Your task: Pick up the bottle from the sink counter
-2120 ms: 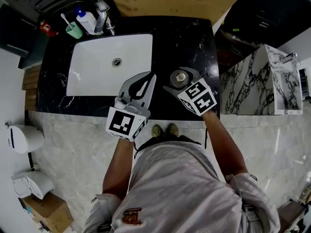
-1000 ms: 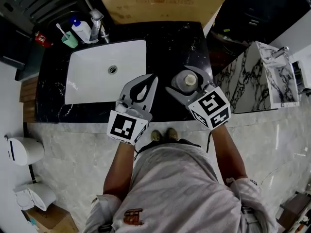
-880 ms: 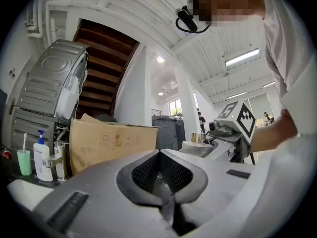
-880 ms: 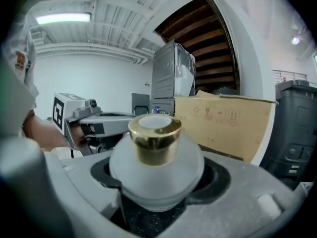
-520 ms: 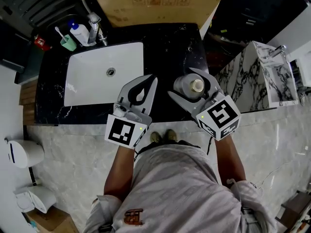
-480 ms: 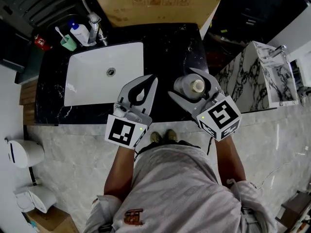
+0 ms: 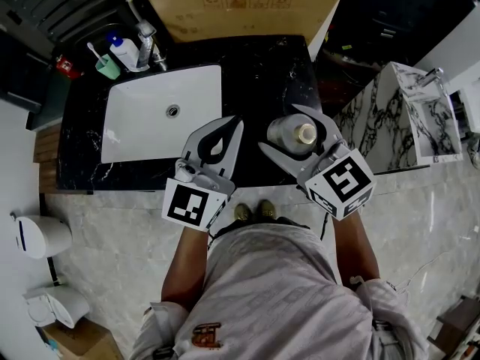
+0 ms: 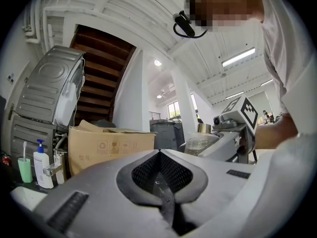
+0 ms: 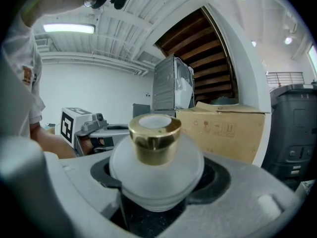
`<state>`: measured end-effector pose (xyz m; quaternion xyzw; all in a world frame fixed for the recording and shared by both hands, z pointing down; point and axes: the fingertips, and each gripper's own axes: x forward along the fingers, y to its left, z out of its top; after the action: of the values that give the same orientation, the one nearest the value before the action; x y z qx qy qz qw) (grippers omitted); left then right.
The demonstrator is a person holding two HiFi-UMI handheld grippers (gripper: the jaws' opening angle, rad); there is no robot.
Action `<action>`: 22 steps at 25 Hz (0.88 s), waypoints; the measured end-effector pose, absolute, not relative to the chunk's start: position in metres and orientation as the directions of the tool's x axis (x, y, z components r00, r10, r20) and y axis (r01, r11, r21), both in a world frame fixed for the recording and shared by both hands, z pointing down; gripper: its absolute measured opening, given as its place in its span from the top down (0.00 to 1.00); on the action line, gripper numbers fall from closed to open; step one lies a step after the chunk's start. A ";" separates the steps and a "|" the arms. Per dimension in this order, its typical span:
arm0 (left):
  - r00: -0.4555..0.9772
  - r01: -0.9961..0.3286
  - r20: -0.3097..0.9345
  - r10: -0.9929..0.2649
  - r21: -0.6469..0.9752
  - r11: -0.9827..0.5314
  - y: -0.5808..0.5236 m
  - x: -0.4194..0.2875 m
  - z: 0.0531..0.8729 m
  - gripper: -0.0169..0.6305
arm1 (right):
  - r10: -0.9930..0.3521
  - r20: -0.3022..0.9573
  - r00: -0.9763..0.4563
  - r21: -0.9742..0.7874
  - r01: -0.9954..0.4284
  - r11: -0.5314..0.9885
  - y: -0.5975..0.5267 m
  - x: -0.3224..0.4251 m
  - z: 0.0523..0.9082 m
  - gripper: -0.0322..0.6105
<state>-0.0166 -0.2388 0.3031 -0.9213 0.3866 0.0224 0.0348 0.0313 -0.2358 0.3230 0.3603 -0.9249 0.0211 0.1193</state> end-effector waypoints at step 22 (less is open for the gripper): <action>0.706 -0.708 -0.052 -0.706 -0.053 -0.704 -0.235 -0.017 0.306 0.97 | -0.648 0.243 -0.721 0.062 -0.655 0.753 -0.229 0.026 0.324 0.42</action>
<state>-0.0169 -0.2351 0.3058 -0.9230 0.3829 0.0137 0.0346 0.0259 -0.2290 0.3239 0.3514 -0.9276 0.0141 0.1258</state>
